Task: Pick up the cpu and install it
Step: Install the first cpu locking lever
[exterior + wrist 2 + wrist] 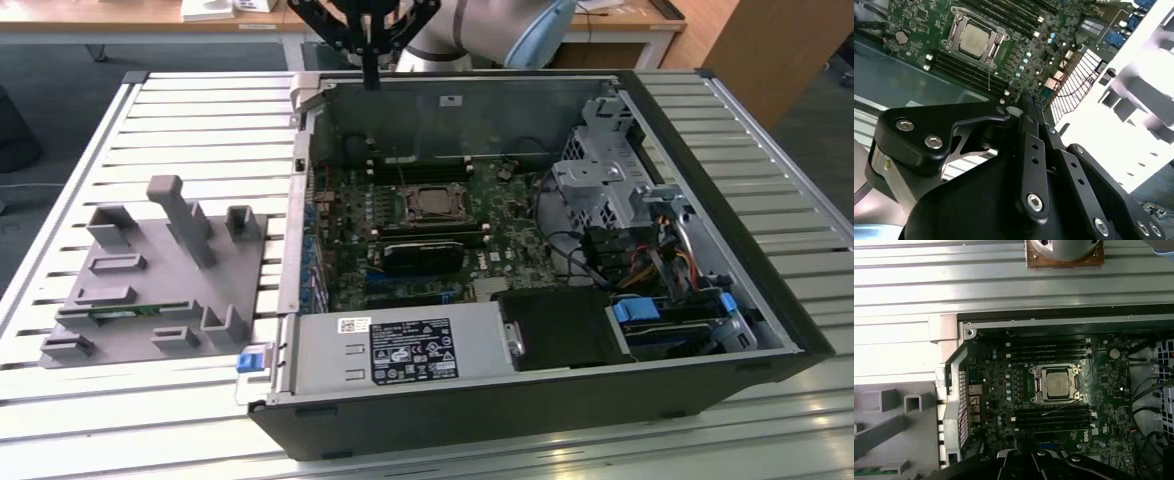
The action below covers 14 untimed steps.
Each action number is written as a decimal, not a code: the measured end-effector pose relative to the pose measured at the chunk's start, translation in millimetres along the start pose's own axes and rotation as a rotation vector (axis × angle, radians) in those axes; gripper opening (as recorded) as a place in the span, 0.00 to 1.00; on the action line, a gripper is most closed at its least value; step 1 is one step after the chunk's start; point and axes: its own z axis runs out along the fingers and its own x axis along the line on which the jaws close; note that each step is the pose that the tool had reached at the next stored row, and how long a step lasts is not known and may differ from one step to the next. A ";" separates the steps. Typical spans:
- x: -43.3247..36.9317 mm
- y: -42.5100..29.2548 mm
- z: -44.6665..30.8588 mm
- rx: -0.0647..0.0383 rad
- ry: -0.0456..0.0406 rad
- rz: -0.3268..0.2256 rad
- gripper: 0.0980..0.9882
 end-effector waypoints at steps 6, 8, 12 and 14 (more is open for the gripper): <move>0.2 -0.4 9.1 0.000 0.0001 0.000 0.03; 0.2 -0.3 7.7 0.000 0.0001 0.000 0.03; 0.2 -0.3 5.6 0.000 -0.0001 0.000 0.03; 0.2 -0.1 6.6 0.000 -0.0001 0.000 0.03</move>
